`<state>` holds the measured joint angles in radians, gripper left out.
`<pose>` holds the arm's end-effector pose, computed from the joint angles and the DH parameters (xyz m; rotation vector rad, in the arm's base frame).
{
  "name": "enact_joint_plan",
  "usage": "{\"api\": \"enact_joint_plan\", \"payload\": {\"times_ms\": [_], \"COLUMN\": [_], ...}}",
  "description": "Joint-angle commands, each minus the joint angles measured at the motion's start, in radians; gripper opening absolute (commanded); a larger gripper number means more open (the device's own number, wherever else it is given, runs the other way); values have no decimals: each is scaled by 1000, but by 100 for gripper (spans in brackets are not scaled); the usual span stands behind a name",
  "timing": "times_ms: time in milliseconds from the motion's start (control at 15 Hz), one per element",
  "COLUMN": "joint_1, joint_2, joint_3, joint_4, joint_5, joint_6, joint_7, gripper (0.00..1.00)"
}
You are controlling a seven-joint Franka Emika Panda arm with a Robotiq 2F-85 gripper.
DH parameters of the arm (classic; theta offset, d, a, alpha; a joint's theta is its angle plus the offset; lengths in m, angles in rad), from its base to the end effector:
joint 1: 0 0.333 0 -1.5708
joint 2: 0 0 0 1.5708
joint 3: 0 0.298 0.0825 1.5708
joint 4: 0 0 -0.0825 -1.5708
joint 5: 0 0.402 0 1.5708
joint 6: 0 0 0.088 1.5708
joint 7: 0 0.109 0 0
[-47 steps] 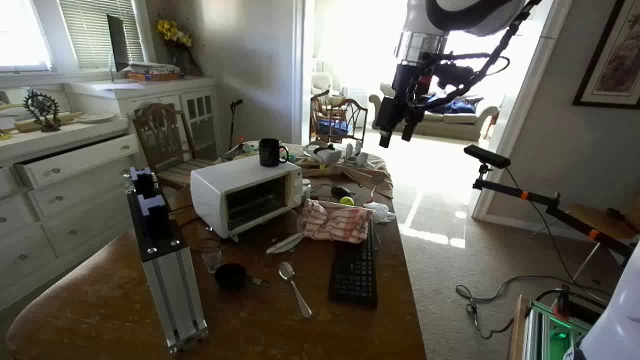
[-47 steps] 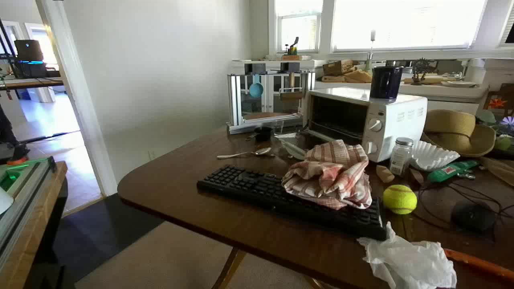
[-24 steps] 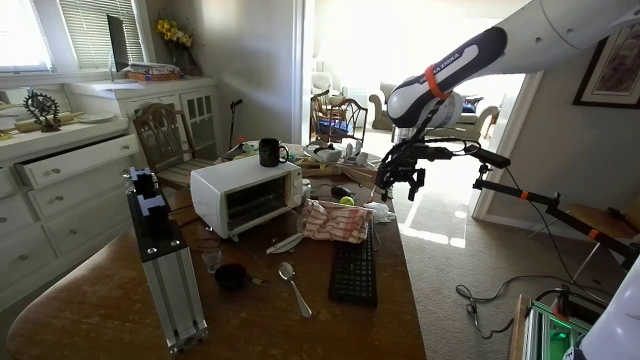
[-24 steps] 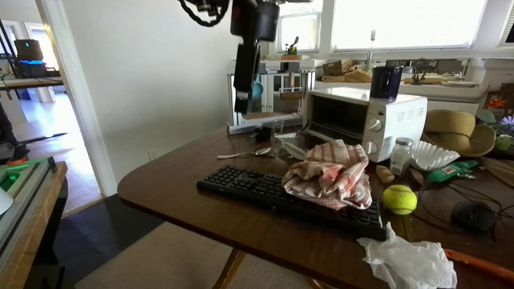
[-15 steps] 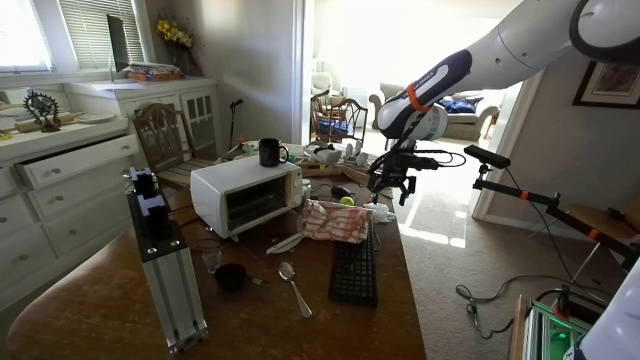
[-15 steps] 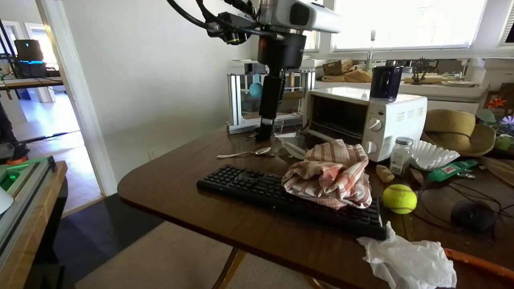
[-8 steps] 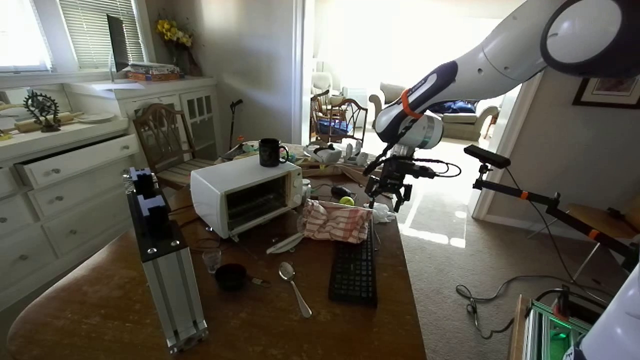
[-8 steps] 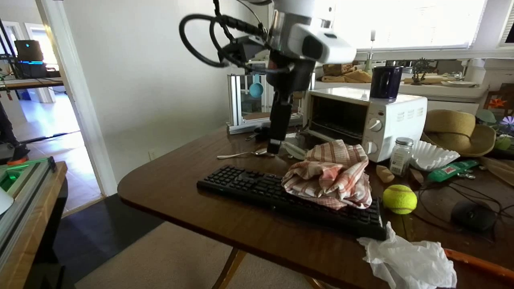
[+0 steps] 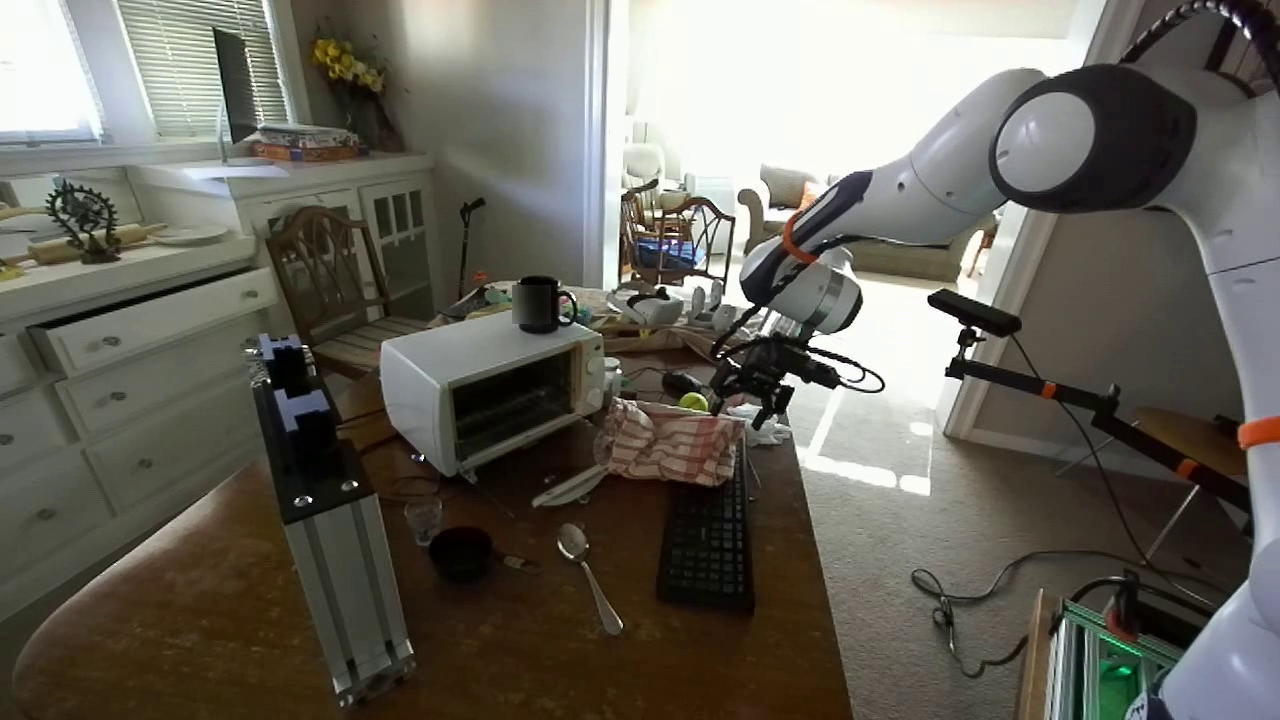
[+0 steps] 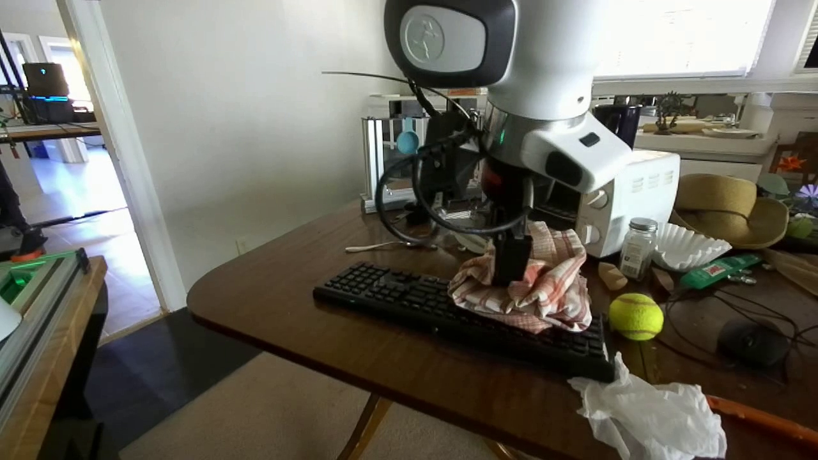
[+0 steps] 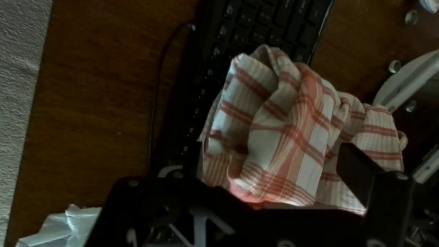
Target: Close the oven
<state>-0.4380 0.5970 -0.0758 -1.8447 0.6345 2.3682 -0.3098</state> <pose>0.5615 -0.3065 0.1659 -2.6123 0.9056 -0.1344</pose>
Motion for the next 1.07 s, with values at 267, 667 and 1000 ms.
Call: {"api": "enact_joint_plan", "payload": {"times_ms": [267,667,1000], "joint_1": [-98,-126,-138], "joint_2": [157,198,207], "joint_3": [95,119,137], "joint_4": [149,166,161], "joint_5": [99,93,99], "joint_6": [84,111,122], "joint_7": [-253,-317,-340], "gripper": [100,100,86]}}
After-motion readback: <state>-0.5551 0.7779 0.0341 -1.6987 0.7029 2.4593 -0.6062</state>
